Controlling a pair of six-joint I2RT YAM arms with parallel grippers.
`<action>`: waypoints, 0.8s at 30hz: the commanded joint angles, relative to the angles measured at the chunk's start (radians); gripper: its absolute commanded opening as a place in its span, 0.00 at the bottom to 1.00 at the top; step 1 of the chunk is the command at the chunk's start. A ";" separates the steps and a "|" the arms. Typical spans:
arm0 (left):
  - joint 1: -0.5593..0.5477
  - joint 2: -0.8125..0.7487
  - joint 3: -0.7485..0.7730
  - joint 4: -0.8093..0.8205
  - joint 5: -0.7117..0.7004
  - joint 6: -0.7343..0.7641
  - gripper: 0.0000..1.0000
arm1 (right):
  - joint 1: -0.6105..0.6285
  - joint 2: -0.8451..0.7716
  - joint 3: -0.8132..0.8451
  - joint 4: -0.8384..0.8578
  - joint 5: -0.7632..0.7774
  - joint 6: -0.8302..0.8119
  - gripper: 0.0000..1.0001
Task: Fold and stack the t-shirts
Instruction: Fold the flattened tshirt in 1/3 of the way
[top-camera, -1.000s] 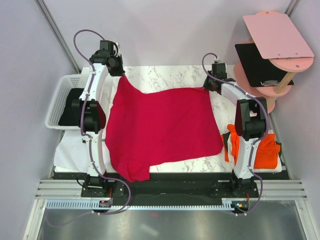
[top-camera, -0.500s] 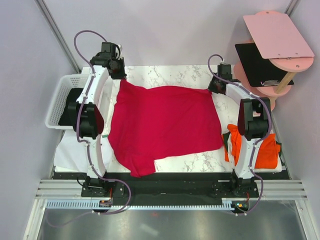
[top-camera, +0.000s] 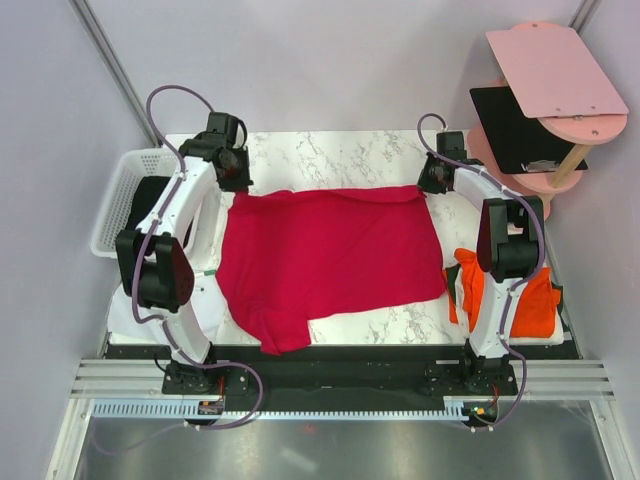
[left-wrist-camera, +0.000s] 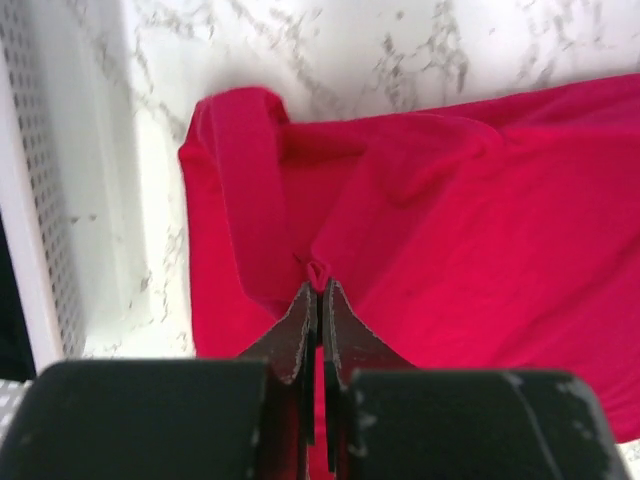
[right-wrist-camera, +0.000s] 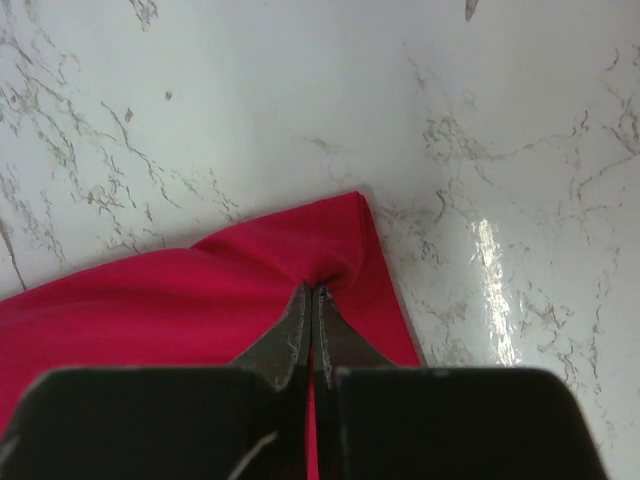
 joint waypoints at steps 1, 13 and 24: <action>0.003 -0.083 -0.094 0.008 -0.099 -0.040 0.02 | -0.006 -0.056 0.028 -0.050 -0.011 -0.017 0.00; 0.000 -0.238 -0.302 -0.009 -0.120 -0.062 0.02 | -0.016 -0.067 0.013 -0.098 0.008 -0.034 0.00; -0.005 -0.322 -0.436 -0.061 -0.119 -0.065 0.02 | -0.017 -0.118 -0.067 -0.109 -0.024 -0.038 0.00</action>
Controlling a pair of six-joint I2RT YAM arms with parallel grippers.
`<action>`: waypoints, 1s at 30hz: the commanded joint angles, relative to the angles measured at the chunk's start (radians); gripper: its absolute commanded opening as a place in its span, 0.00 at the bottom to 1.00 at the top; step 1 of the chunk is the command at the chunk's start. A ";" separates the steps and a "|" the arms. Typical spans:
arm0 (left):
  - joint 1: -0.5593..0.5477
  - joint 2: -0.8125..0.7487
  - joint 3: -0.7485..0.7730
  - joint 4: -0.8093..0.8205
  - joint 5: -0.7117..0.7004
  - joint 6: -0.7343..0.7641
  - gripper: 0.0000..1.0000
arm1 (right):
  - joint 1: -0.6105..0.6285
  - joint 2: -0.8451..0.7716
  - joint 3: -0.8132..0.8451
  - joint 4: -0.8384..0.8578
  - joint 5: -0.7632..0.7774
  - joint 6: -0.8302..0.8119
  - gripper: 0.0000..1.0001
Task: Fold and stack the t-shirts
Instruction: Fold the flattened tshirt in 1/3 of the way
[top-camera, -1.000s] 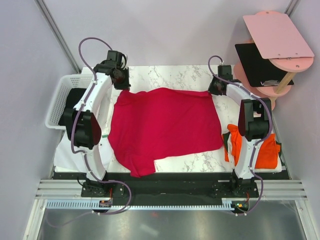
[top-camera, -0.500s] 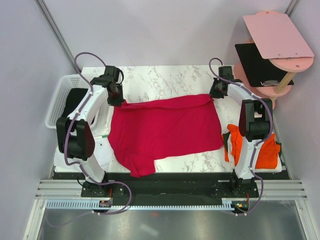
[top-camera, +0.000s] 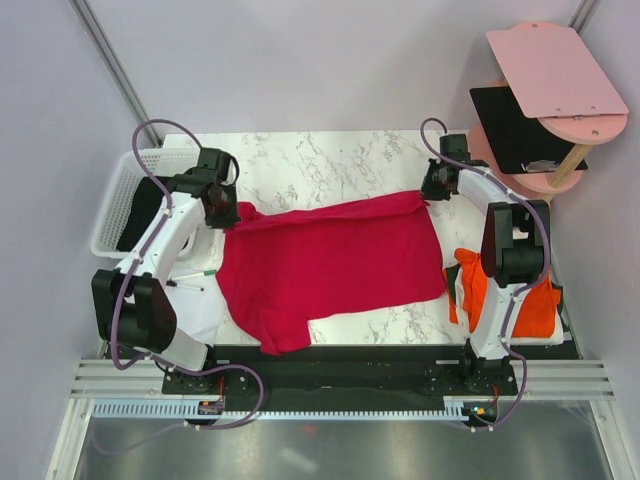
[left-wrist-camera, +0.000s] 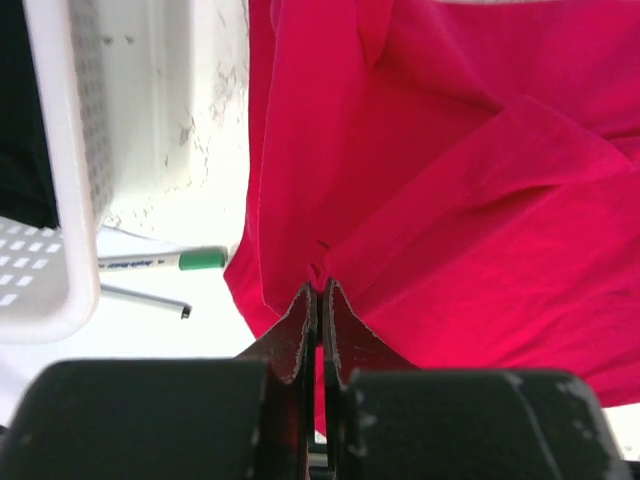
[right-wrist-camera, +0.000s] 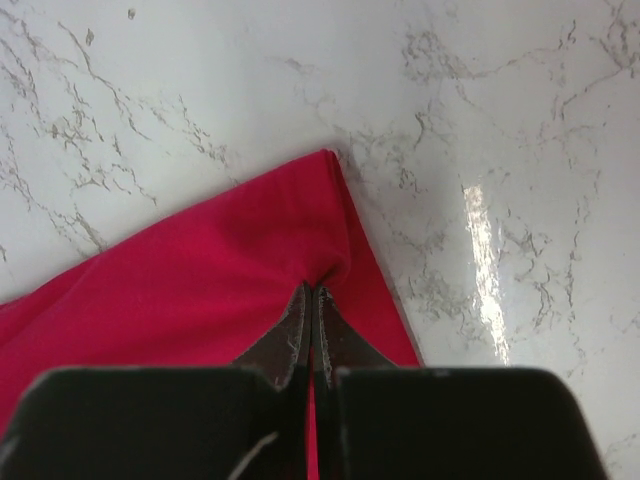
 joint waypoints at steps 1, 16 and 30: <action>-0.005 -0.023 -0.074 -0.037 -0.008 -0.034 0.02 | -0.005 -0.072 -0.045 -0.010 0.005 -0.014 0.00; -0.049 -0.084 -0.183 -0.131 0.055 -0.073 0.99 | -0.008 -0.066 -0.123 -0.087 -0.007 -0.046 0.43; -0.080 0.094 0.035 -0.010 0.092 0.016 0.73 | 0.008 -0.216 -0.143 -0.042 0.017 -0.082 0.98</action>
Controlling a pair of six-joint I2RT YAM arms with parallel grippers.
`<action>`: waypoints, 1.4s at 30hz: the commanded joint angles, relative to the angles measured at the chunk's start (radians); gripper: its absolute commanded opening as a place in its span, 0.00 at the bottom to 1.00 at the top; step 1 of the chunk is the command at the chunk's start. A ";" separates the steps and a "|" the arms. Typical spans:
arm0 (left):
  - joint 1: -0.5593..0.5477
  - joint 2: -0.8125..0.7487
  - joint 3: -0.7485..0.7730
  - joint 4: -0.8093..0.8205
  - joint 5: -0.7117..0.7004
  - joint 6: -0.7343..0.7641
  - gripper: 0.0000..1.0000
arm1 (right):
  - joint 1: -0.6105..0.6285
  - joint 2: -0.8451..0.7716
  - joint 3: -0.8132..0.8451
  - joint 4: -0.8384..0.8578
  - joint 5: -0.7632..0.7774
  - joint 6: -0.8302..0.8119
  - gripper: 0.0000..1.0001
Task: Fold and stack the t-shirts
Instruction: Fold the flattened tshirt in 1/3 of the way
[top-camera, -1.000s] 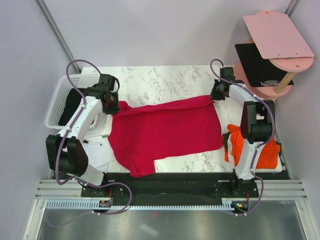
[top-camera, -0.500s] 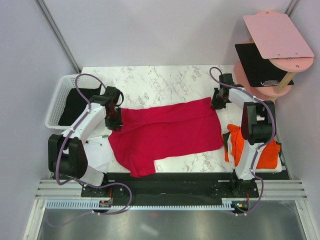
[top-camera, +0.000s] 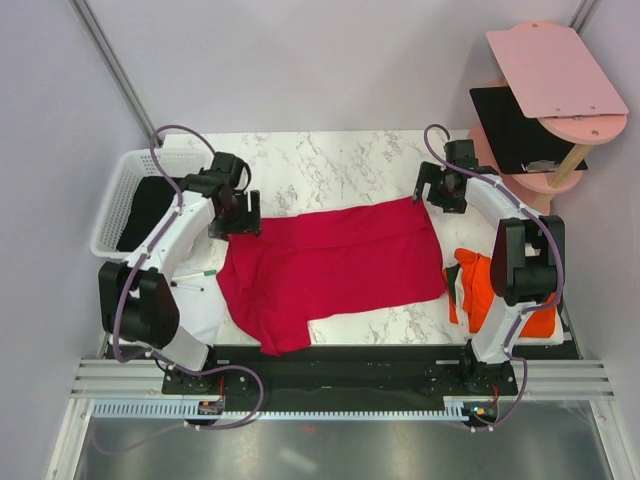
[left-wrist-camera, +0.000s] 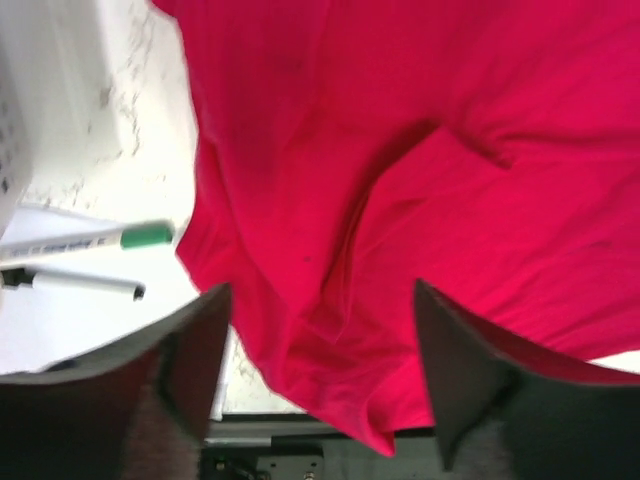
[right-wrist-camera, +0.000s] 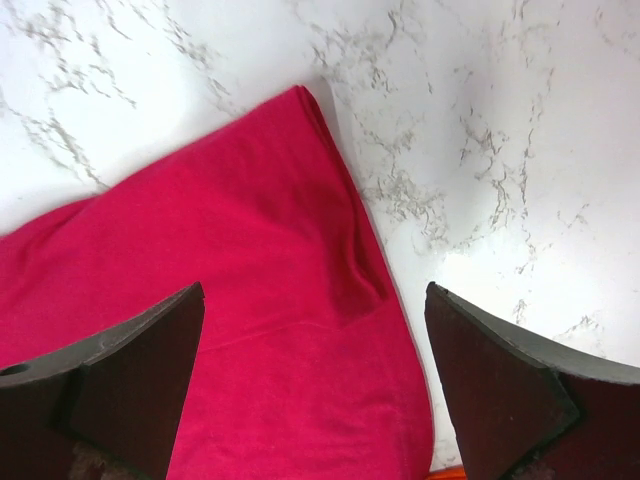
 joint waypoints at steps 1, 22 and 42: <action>-0.030 0.098 0.063 0.065 0.040 0.053 0.48 | 0.009 -0.049 -0.003 0.027 0.014 -0.019 0.98; -0.093 0.390 0.133 0.124 0.020 0.030 0.02 | 0.010 -0.061 -0.029 0.050 -0.010 -0.017 0.98; -0.204 0.251 0.015 0.148 0.071 0.001 0.02 | 0.010 -0.052 -0.037 0.060 -0.021 -0.014 0.98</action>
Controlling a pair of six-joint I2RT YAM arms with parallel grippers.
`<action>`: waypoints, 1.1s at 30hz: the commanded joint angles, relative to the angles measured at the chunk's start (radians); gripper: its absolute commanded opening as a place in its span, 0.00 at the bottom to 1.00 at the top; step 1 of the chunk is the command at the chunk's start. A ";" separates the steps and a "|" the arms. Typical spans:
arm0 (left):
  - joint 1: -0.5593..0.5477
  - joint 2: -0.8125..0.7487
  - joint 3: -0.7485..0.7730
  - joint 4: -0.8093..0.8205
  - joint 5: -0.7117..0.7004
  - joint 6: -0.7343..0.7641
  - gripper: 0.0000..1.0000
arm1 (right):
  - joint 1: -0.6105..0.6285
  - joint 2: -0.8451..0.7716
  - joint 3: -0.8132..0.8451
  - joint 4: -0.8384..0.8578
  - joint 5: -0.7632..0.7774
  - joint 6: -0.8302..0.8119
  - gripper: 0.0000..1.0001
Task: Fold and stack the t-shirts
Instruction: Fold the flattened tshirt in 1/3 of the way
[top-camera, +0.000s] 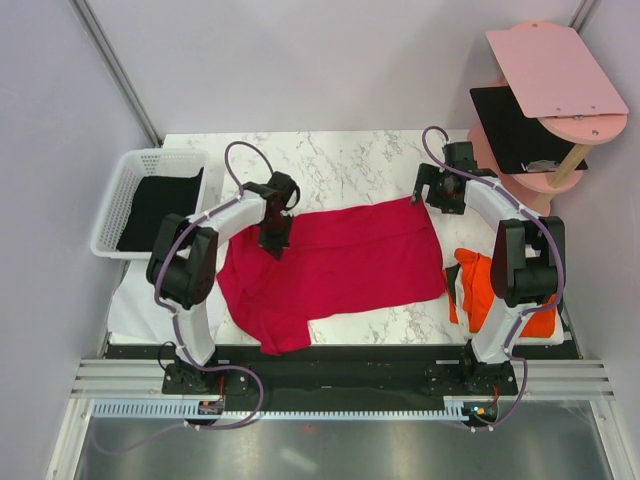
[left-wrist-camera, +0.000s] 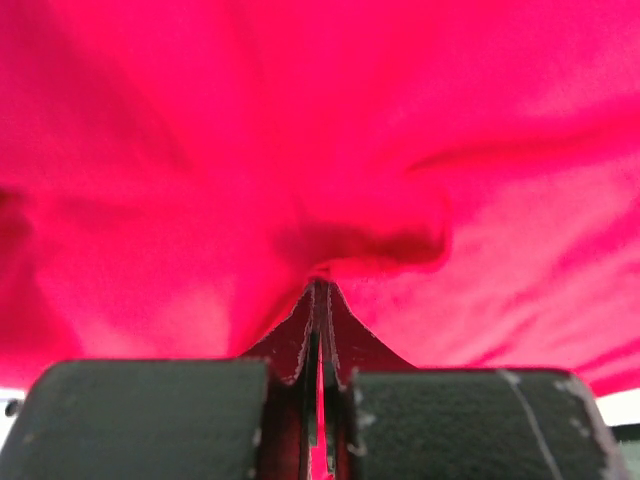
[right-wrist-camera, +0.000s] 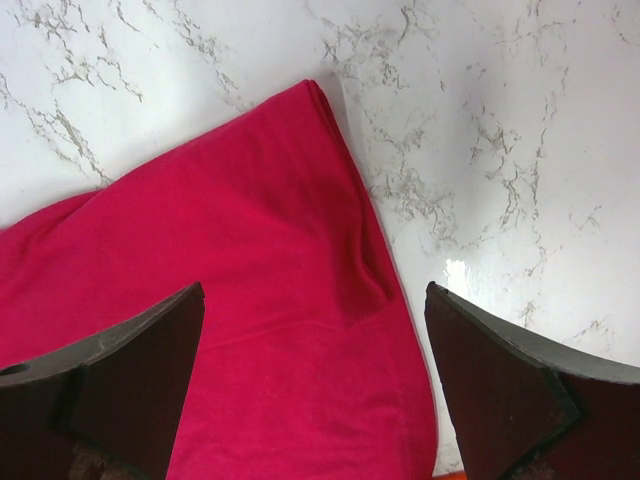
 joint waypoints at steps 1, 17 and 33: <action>-0.011 -0.135 -0.027 0.018 -0.018 -0.030 0.02 | 0.003 -0.033 -0.008 0.029 -0.014 -0.008 0.98; 0.003 -0.019 0.073 0.018 -0.126 -0.051 0.02 | 0.003 -0.024 -0.024 0.037 -0.035 -0.009 0.98; -0.085 -0.255 -0.199 0.069 0.051 -0.060 0.02 | 0.002 -0.004 -0.015 0.040 -0.034 -0.006 0.98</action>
